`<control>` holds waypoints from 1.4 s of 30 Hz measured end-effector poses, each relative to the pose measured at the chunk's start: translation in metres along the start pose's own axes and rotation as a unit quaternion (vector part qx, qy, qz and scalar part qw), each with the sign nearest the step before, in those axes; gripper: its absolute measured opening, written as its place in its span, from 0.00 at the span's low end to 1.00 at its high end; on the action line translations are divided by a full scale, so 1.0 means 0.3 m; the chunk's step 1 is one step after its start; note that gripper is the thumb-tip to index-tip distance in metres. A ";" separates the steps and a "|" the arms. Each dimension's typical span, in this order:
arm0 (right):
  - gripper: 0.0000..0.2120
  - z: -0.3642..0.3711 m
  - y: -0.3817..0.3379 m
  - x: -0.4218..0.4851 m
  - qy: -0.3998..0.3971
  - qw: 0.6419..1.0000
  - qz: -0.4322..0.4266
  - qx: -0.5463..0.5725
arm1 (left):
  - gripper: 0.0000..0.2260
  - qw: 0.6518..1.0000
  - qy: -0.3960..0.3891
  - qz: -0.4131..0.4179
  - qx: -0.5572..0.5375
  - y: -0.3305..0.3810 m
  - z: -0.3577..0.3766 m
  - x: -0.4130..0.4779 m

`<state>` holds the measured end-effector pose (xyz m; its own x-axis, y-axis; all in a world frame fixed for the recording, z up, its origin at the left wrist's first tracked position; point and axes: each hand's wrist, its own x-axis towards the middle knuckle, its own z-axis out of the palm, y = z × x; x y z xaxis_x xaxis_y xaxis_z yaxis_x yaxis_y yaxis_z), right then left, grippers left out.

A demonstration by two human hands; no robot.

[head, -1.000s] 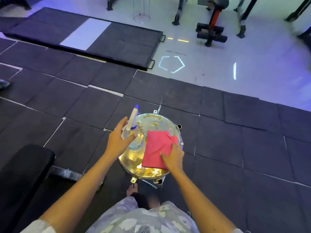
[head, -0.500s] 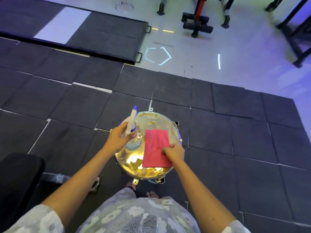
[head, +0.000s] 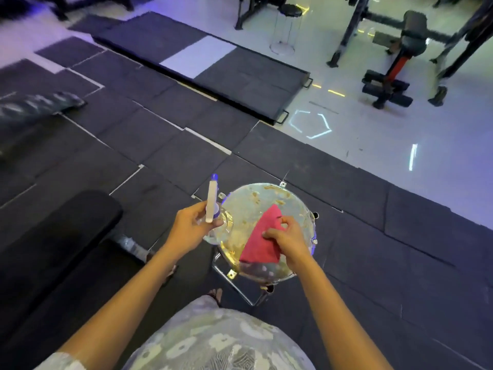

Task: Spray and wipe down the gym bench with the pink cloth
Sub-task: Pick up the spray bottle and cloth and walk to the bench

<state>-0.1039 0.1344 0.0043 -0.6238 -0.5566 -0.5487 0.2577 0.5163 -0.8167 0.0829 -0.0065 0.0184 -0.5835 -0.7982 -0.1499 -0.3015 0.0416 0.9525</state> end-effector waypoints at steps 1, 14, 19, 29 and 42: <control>0.19 0.023 -0.007 -0.008 -0.022 1.000 -0.014 -0.004 | 0.13 1.000 0.024 -0.007 -0.012 -0.010 -0.022 -0.047; 0.27 0.655 0.030 -0.245 -0.309 0.923 -0.172 -0.153 | 0.15 0.947 0.302 -0.096 -0.048 -0.256 -0.416 -0.650; 0.27 1.004 0.085 -0.427 -0.380 0.886 -0.181 -0.193 | 0.17 0.908 0.397 -0.133 -0.022 -0.396 -0.648 -0.936; 0.25 1.654 0.266 -0.746 -0.440 0.850 -0.174 -0.230 | 0.16 0.837 0.500 -0.220 -0.018 -0.659 -1.084 -1.433; 0.35 2.374 0.444 -0.774 -0.452 0.820 -0.126 -0.327 | 0.16 0.781 0.546 -0.280 -0.116 -0.913 -1.573 -1.446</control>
<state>0.6008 -0.1311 -0.1042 0.2825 -0.8021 -0.5262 -0.4308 0.3840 -0.8166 0.7745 0.0449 -0.0525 0.6202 -0.6938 -0.3661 -0.0600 -0.5073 0.8597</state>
